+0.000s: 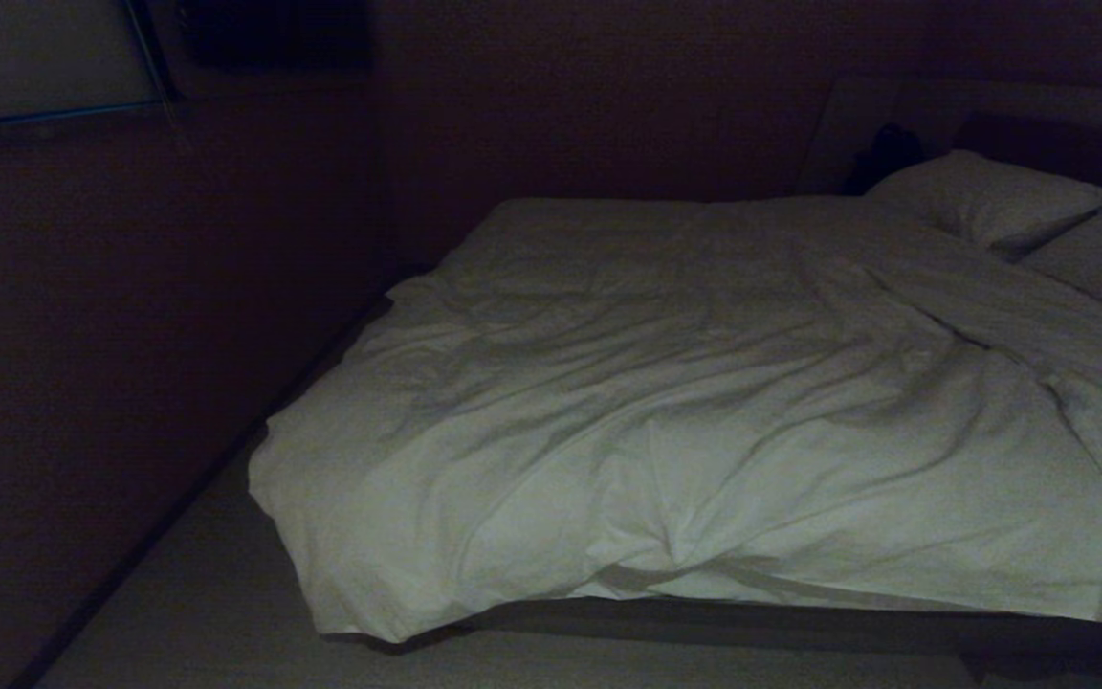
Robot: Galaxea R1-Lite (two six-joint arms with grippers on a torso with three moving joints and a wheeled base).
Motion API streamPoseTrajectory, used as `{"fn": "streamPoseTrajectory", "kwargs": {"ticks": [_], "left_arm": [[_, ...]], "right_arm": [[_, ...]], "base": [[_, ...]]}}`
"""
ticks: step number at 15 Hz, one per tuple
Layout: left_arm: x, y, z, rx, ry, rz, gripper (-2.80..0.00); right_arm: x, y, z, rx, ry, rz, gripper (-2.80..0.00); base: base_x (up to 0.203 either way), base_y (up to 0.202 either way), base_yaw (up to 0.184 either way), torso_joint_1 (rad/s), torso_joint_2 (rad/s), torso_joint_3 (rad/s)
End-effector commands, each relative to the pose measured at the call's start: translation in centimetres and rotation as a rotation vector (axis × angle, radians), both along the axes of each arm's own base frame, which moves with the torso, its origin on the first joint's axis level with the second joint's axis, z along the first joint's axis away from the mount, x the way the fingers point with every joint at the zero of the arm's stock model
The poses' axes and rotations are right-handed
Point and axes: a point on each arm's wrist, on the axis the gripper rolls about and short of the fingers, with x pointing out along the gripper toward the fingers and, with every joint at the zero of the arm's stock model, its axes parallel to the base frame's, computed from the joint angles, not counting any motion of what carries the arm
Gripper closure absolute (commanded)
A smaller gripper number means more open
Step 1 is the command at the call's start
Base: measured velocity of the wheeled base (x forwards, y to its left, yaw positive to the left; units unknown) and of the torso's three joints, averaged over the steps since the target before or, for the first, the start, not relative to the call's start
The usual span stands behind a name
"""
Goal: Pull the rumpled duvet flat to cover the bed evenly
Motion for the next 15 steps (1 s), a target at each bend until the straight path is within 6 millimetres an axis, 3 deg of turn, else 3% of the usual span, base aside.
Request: {"fn": "streamPoseTrajectory", "kwargs": {"ticks": [1,15], "left_arm": [[0.00,0.00,-0.01,0.000,0.001,0.002,0.00],[0.00,0.00,0.00,0.000,0.000,0.000,0.00]], "right_arm": [[0.38,0.00,-1.09,-0.002,0.033,0.001,0.00],[0.70,0.00,-1.63,0.052,0.014,-0.001,0.00]], "base": [[0.000,0.000,0.000,0.000,0.00,0.000],[0.000,0.000,0.000,0.000,0.00,0.000]]}}
